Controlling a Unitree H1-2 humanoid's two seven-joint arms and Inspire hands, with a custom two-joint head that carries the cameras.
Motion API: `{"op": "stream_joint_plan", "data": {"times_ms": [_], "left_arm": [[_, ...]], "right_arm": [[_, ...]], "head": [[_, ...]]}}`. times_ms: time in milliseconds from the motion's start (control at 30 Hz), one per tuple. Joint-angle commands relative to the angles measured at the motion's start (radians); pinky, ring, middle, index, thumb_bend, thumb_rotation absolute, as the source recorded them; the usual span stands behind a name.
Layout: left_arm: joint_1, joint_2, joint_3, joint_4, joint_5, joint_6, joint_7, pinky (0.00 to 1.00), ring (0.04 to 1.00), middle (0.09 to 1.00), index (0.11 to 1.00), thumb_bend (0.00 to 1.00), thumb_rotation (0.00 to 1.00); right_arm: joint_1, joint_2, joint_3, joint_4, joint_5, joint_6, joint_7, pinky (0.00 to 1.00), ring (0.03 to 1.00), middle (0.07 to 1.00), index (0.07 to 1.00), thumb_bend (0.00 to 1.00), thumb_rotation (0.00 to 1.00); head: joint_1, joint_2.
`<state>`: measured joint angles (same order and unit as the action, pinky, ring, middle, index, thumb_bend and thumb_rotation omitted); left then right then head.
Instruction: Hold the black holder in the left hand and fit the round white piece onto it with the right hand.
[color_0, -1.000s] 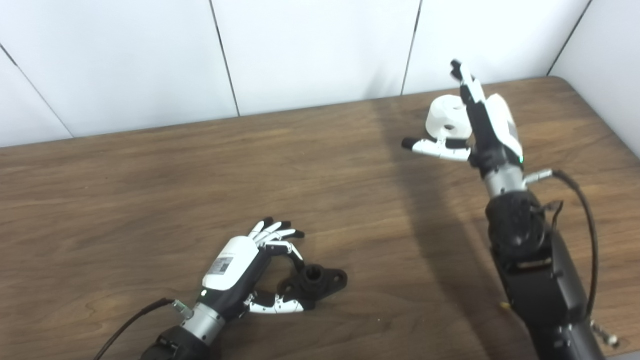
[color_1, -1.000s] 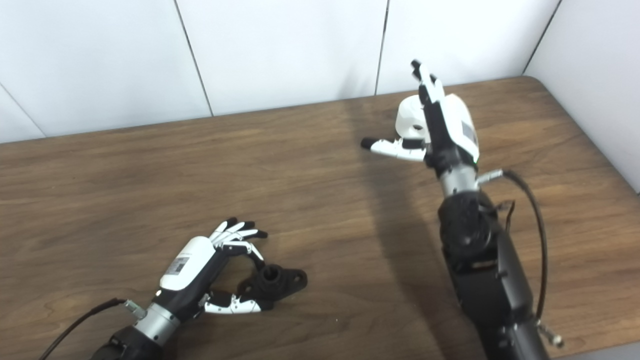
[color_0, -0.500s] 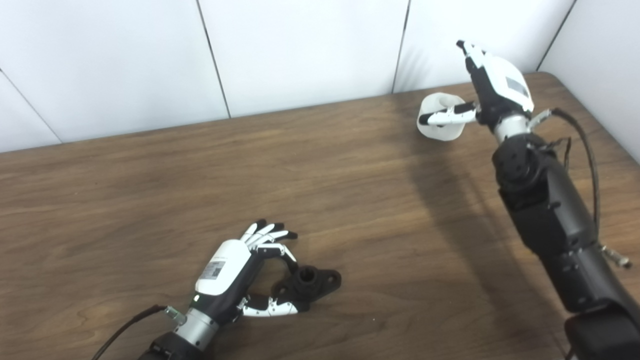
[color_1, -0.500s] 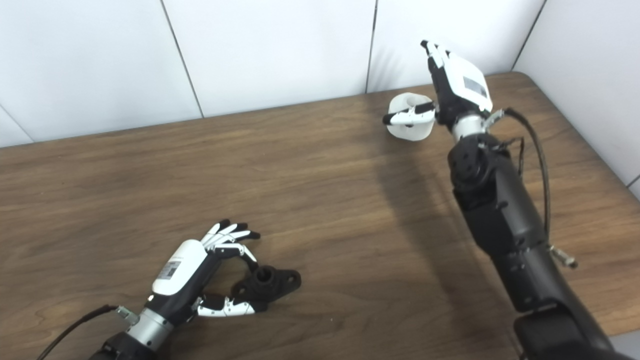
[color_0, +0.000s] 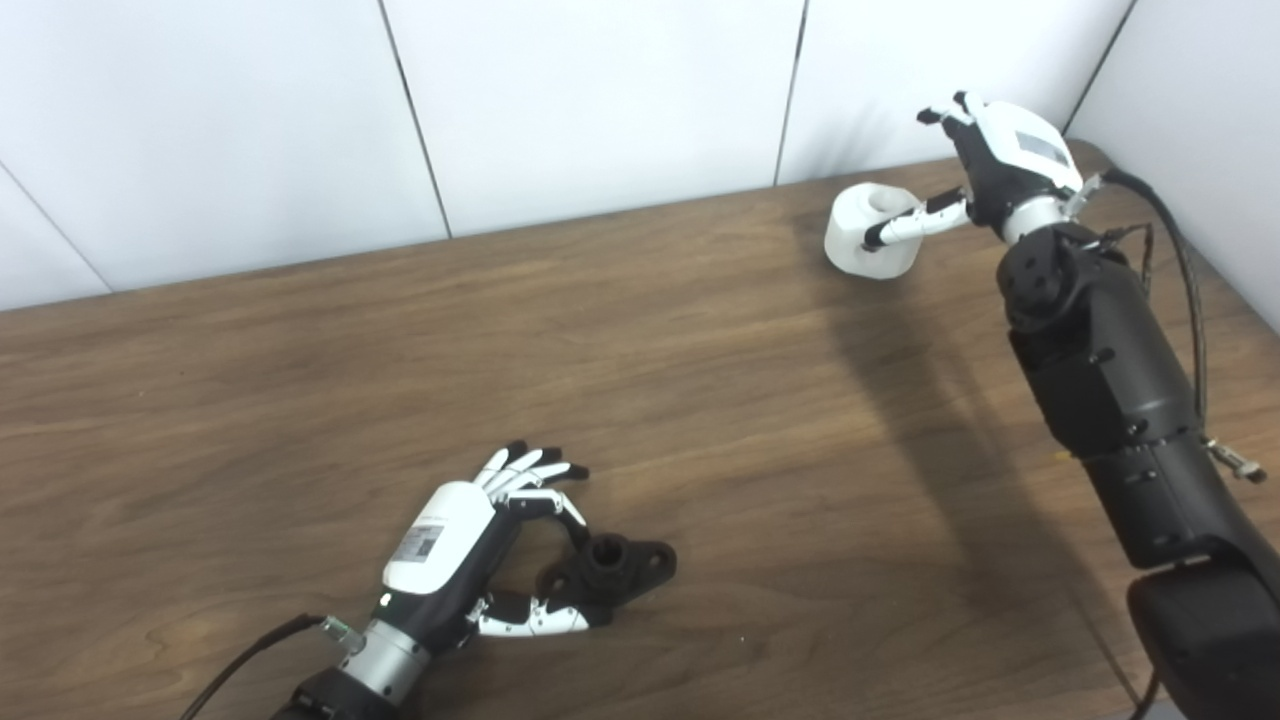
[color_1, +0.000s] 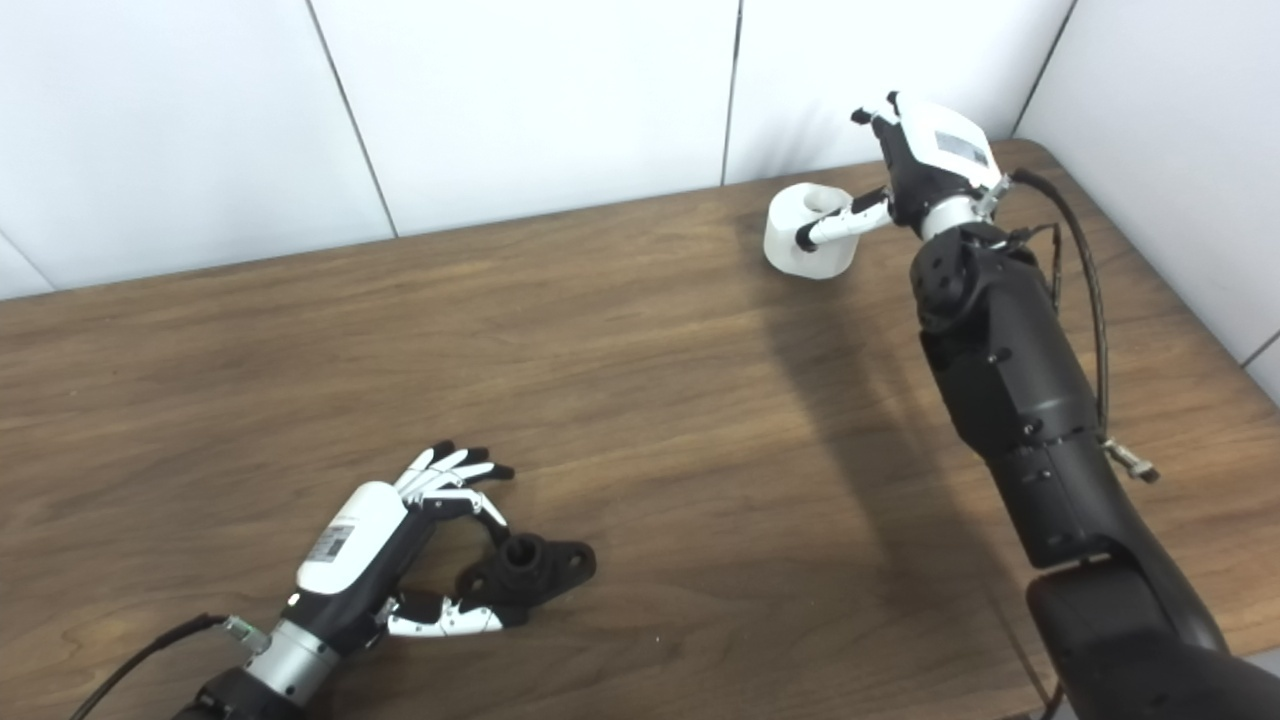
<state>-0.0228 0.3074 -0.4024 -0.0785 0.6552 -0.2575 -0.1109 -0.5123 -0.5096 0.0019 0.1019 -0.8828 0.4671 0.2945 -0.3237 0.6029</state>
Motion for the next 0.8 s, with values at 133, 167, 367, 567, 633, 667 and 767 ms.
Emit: {"op": "stream_joint_plan", "data": {"times_ms": [133, 167, 367, 567, 633, 667, 767], "left_arm": [[0.021, 0.029, -0.007, 0.057, 0.04, 0.027, -0.029, 0.99, 0.919, 0.844, 0.489, 0.52, 0.06], [0.02, 0.029, -0.007, 0.058, 0.041, 0.027, -0.029, 0.99, 0.92, 0.845, 0.489, 0.52, 0.06], [0.018, 0.03, -0.008, 0.057, 0.047, 0.03, -0.031, 0.99, 0.922, 0.846, 0.489, 0.51, 0.06], [0.018, 0.028, -0.007, 0.063, 0.049, 0.024, -0.021, 0.98, 0.919, 0.844, 0.489, 0.52, 0.06], [0.017, 0.026, -0.008, 0.064, 0.05, 0.023, -0.019, 0.98, 0.919, 0.843, 0.489, 0.52, 0.06], [0.018, 0.025, -0.008, 0.065, 0.05, 0.024, -0.018, 0.98, 0.92, 0.843, 0.489, 0.52, 0.06], [0.018, 0.023, -0.008, 0.066, 0.051, 0.026, -0.017, 0.99, 0.922, 0.843, 0.489, 0.52, 0.06]], "right_arm": [[-0.073, -0.015, -0.012, -0.002, -0.041, 0.002, 0.031, 1.0, 1.0, 0.995, 0.836, 0.97, 0.35], [-0.075, -0.012, -0.012, 0.0, -0.043, 0.003, 0.033, 1.0, 1.0, 0.995, 0.836, 0.97, 0.35], [-0.091, 0.002, -0.001, 0.022, -0.048, 0.003, 0.034, 1.0, 1.0, 0.987, 0.817, 0.95, 0.35], [-0.113, -0.001, 0.021, 0.035, -0.061, 0.003, 0.067, 1.0, 1.0, 0.976, 0.755, 0.93, 0.34], [-0.117, -0.003, 0.026, 0.036, -0.062, 0.003, 0.072, 1.0, 1.0, 0.98, 0.744, 0.93, 0.34], [-0.12, -0.003, 0.029, 0.038, -0.062, 0.003, 0.077, 1.0, 1.0, 0.981, 0.742, 0.93, 0.34], [-0.128, -0.003, 0.034, 0.044, -0.064, 0.003, 0.09, 1.0, 1.0, 0.985, 0.738, 0.93, 0.34]], "head": [[-0.004, 0.0], [-0.005, -0.001], [-0.003, -0.002], [0.002, 0.0], [0.004, 0.002], [0.004, 0.002], [0.005, 0.003]]}}
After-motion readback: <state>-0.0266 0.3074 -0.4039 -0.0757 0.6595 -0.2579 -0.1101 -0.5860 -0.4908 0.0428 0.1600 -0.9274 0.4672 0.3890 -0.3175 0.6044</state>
